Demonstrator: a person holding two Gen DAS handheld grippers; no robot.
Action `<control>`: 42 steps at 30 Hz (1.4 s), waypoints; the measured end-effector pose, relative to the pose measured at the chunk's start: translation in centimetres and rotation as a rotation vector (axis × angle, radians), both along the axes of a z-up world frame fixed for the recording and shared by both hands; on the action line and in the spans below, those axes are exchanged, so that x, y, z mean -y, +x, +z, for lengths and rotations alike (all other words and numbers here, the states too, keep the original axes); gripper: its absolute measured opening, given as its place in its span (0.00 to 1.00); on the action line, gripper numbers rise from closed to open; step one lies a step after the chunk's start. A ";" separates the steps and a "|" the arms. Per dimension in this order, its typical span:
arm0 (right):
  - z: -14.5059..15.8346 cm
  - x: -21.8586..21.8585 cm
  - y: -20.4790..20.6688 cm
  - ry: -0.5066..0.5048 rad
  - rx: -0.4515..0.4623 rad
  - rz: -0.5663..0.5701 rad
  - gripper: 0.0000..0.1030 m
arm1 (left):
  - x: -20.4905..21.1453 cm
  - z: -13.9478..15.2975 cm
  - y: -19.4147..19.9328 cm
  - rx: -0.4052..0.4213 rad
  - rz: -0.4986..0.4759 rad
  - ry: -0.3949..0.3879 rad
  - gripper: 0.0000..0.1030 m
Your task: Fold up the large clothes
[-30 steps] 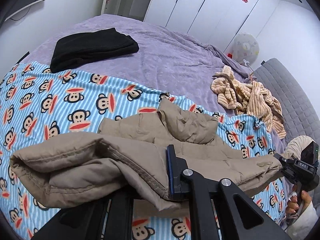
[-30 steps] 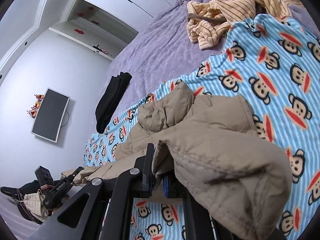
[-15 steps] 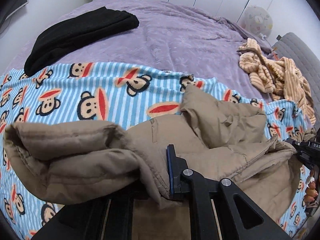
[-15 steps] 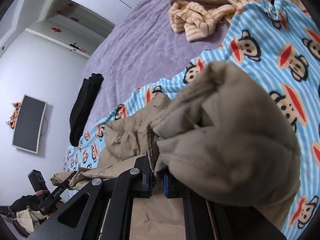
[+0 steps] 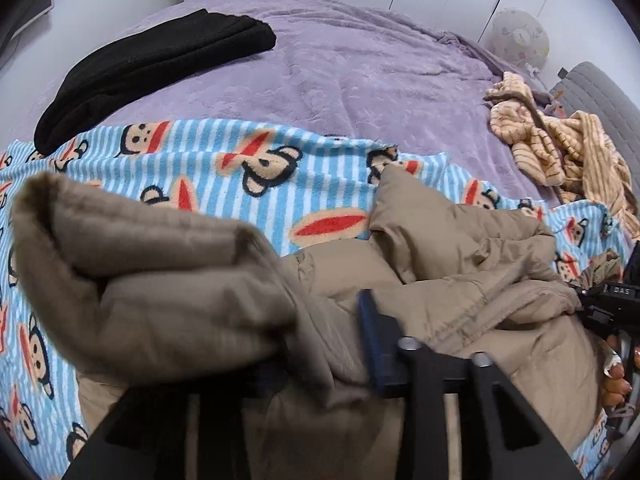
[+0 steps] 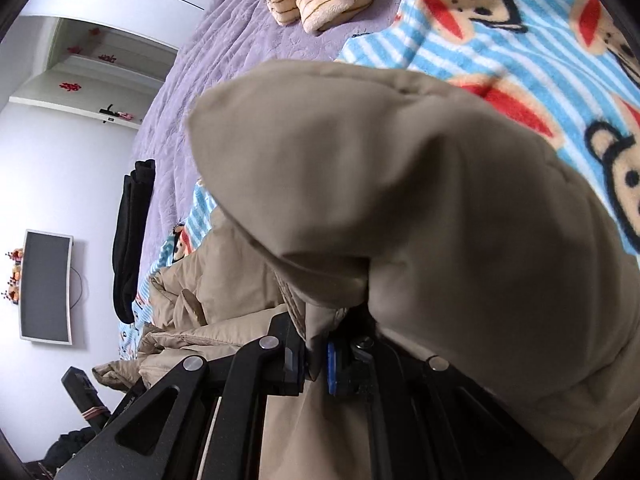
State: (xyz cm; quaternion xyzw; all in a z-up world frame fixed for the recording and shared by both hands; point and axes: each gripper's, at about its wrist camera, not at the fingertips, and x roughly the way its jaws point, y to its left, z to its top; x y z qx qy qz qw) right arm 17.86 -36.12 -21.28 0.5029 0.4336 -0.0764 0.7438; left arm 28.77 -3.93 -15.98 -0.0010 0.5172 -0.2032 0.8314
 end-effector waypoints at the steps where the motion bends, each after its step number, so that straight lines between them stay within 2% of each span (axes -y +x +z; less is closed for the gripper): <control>1: 0.3 0.0 0.0 -0.001 -0.005 0.002 0.09 | -0.5 1.1 -0.5 0.029 0.009 -0.008 0.86; 2: 0.7 0.0 0.1 -0.005 -0.011 0.011 0.11 | -1.0 2.3 -1.0 0.066 0.012 -0.015 0.87; 3: 1.3 0.0 0.1 -0.010 -0.010 0.027 0.20 | -1.4 3.3 -1.5 0.094 0.006 -0.019 0.87; 4: 2.0 0.0 -0.1 -0.019 -0.002 0.042 0.36 | -1.6 4.2 -1.8 0.114 0.005 -0.014 0.87; 5: 2.8 -0.1 -0.3 -0.035 0.014 0.056 0.46 | -1.7 4.9 -2.1 0.130 0.007 -0.012 0.87; 6: 4.0 -0.3 -0.7 -0.058 0.039 0.073 0.64 | -1.5 5.3 -2.2 0.134 -0.001 -0.020 0.87; 8: 5.8 -0.9 -1.4 -0.106 0.079 0.096 0.65 | -0.6 5.3 -2.2 0.107 -0.060 -0.062 0.87; 9: 6.7 -1.6 -1.7 -0.130 0.100 0.126 0.61 | 0.2 5.0 -2.3 0.088 -0.101 -0.083 0.80; 10: 7.2 -2.4 -1.8 -0.148 0.121 0.159 0.42 | 1.2 4.3 -2.5 0.076 -0.129 -0.084 0.69; 12: 7.4 -4.7 -1.4 -0.185 0.127 0.253 0.25 | 3.5 2.6 -2.7 0.055 -0.166 -0.066 0.68; 14: 6.5 -7.2 -0.5 -0.230 0.105 0.347 0.23 | 5.7 0.6 -3.0 0.055 -0.185 -0.040 0.68; 16: 4.7 -9.2 0.5 -0.262 0.076 0.404 0.22 | 7.6 -1.3 -3.2 0.077 -0.185 0.020 0.68; 18: 3.1 -10.1 1.6 -0.277 0.058 0.413 0.21 | 8.7 -2.5 -2.8 0.114 -0.173 0.067 0.68; 19: 2.4 -10.2 2.0 -0.287 0.056 0.410 0.18 | 8.9 -3.0 -2.4 0.119 -0.163 0.077 0.68; 21: 1.1 -10.1 2.6 -0.303 0.060 0.401 0.16 | 9.2 -3.8 -1.2 0.100 -0.138 0.081 0.68; 25: -0.3 -9.2 4.9 -0.275 0.041 0.389 0.08 | 8.2 -3.5 0.4 0.089 -0.140 0.085 0.68; 27: 0.1 -8.4 4.9 -0.246 0.033 0.400 0.06 | 6.7 -2.9 0.9 0.153 -0.127 0.160 0.68; 29: 1.4 -6.8 3.9 -0.320 0.019 0.398 0.06 | 4.2 -2.8 2.0 0.185 -0.087 0.226 0.68; 31: 2.4 -4.1 2.2 -0.411 -0.025 0.347 0.07 | 1.3 -3.4 3.5 0.164 -0.022 0.245 0.68; 33: 2.1 -0.8 0.3 -0.439 -0.080 0.257 0.06 | -0.7 -4.6 4.7 0.120 0.029 0.220 0.68; 35: 0.7 2.3 -1.4 -0.388 -0.114 0.159 0.06 | -1.1 -5.7 5.5 0.091 0.039 0.191 0.70; 36: -0.3 3.4 -1.9 -0.336 -0.108 0.114 0.02 | -0.7 -6.2 5.6 0.097 0.039 0.201 0.71; 38: -2.1 4.5 -2.1 -0.266 -0.094 0.065 0.00 | 0.1 -6.8 5.9 0.112 0.037 0.221 0.71; 42: -3.6 4.1 -0.6 -0.306 -0.094 0.072 0.00 | 0.4 -7.3 6.6 0.100 0.059 0.215 0.73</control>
